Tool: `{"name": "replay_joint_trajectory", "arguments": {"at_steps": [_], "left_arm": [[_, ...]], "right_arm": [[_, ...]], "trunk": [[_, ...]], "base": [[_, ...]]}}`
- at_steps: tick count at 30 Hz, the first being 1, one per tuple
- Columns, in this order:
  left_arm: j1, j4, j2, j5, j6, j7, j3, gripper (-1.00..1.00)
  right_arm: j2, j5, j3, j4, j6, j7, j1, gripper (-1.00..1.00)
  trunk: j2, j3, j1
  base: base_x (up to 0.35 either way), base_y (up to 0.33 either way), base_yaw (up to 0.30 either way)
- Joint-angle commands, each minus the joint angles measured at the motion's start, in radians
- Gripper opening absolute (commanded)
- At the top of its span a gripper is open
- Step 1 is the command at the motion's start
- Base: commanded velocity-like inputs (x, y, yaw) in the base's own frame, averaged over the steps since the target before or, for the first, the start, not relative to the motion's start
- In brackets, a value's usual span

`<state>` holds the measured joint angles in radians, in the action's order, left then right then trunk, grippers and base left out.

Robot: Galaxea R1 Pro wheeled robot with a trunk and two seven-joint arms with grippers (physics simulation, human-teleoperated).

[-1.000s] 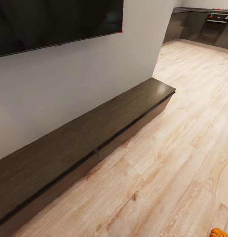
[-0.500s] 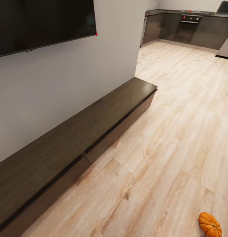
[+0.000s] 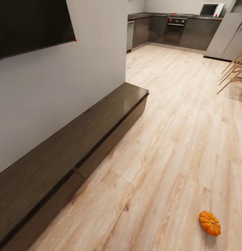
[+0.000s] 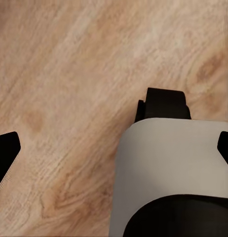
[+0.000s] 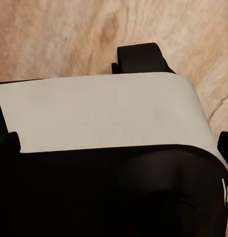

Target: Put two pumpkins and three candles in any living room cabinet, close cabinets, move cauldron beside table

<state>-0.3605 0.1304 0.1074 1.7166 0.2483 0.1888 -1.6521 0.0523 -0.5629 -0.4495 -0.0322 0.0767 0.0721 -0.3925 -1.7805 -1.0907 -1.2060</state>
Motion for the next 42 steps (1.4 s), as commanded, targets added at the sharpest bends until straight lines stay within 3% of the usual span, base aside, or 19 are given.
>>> {"name": "replay_joint_trajectory", "arguments": {"at_steps": [1,42], "left_arm": [[0.000,0.000,0.000,0.000,0.000,0.000,0.000,1.00],[0.000,0.032,0.002,-0.002,-0.001,0.000,0.000,1.00]], "right_arm": [[0.000,0.000,0.000,0.000,0.000,0.000,0.000,1.00],[-0.002,0.000,0.000,0.000,0.000,0.000,0.000,1.00]], "trunk": [[0.000,0.001,0.000],[0.000,0.035,0.000]], "base": [[0.000,0.000,-0.282],[0.000,0.000,-0.282]]}}
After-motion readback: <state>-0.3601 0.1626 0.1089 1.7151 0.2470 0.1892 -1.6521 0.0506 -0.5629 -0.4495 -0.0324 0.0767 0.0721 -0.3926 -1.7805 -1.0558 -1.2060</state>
